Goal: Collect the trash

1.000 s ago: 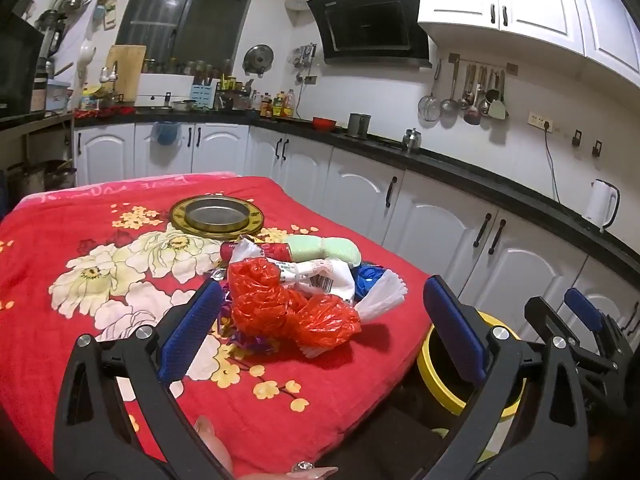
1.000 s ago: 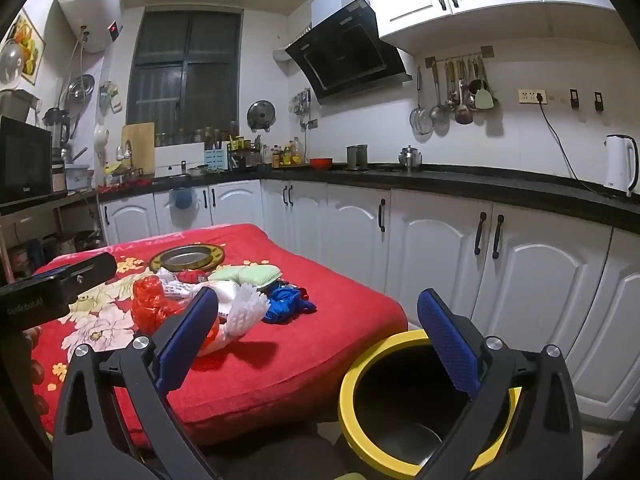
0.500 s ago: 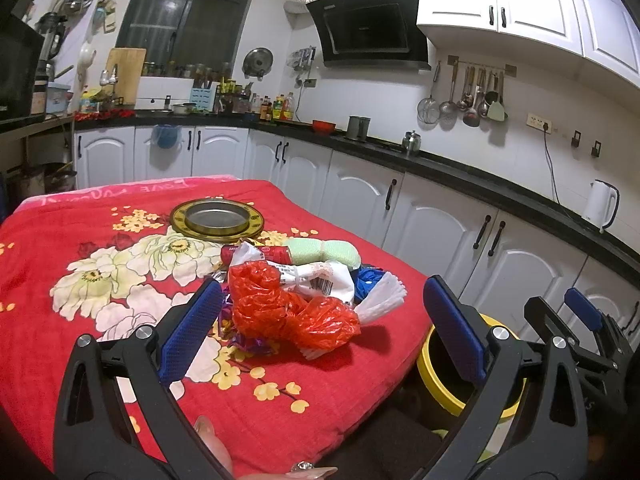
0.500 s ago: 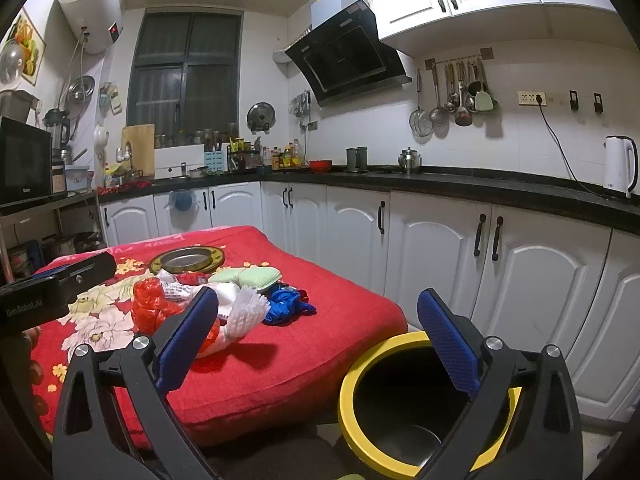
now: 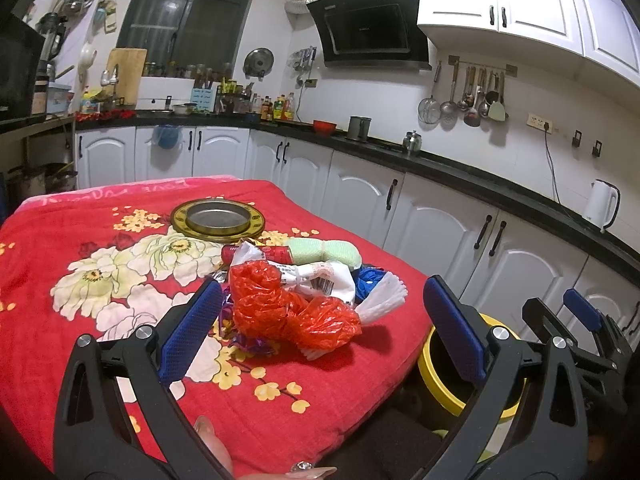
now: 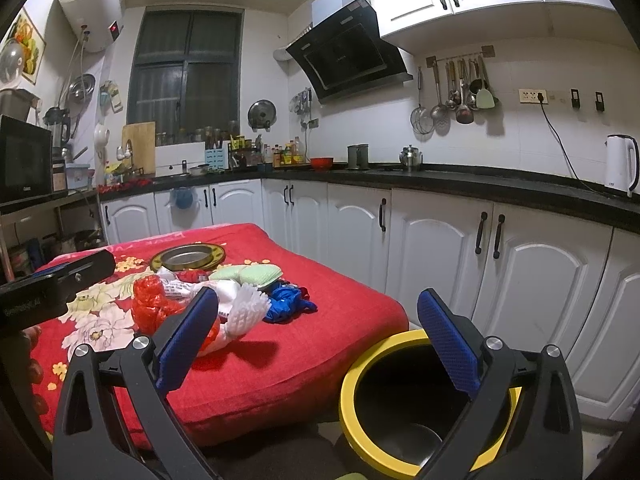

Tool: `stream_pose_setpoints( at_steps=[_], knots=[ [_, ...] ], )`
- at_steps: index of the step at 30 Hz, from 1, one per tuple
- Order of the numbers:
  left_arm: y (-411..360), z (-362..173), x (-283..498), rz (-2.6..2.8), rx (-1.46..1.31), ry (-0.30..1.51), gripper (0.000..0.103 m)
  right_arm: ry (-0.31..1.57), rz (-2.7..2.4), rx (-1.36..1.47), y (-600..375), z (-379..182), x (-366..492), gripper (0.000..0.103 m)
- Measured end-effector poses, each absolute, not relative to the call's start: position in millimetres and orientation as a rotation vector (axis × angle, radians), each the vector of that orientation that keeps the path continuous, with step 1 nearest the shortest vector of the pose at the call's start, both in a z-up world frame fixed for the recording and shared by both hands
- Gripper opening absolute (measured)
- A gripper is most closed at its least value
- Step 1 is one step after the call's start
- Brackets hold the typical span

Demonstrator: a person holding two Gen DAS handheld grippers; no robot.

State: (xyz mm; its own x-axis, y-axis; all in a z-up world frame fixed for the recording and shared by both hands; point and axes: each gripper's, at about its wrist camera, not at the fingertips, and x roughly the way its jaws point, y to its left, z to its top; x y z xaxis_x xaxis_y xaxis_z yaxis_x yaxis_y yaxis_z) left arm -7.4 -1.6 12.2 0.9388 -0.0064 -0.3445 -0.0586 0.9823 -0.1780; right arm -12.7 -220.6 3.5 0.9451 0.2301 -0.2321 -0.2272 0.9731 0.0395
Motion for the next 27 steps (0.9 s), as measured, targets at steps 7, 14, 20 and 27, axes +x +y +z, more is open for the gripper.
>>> stream_pose_setpoints(
  at_steps=[7,14,20,27],
  knots=[
    [-0.9,12.7,-7.6,0.027,-0.188,0.350,0.092,0.235,0.234,0.013,-220.6,4.1,-12.7,0.097],
    [-1.1,12.3,-7.6,0.027,-0.189,0.350,0.092,0.239,0.235,0.012,-220.1,3.4,-12.5,0.097],
    [10.5,8.7,-2.5,0.017,-0.230,0.376,0.092,0.269,0.288,-0.005,-213.9,5.1,-8.5,0.097],
    [35.2,9.5,4.4,0.071,-0.258,0.374,0.092,0.287,0.381,-0.033,-188.9,1.7,0.6,0.097]
  ],
)
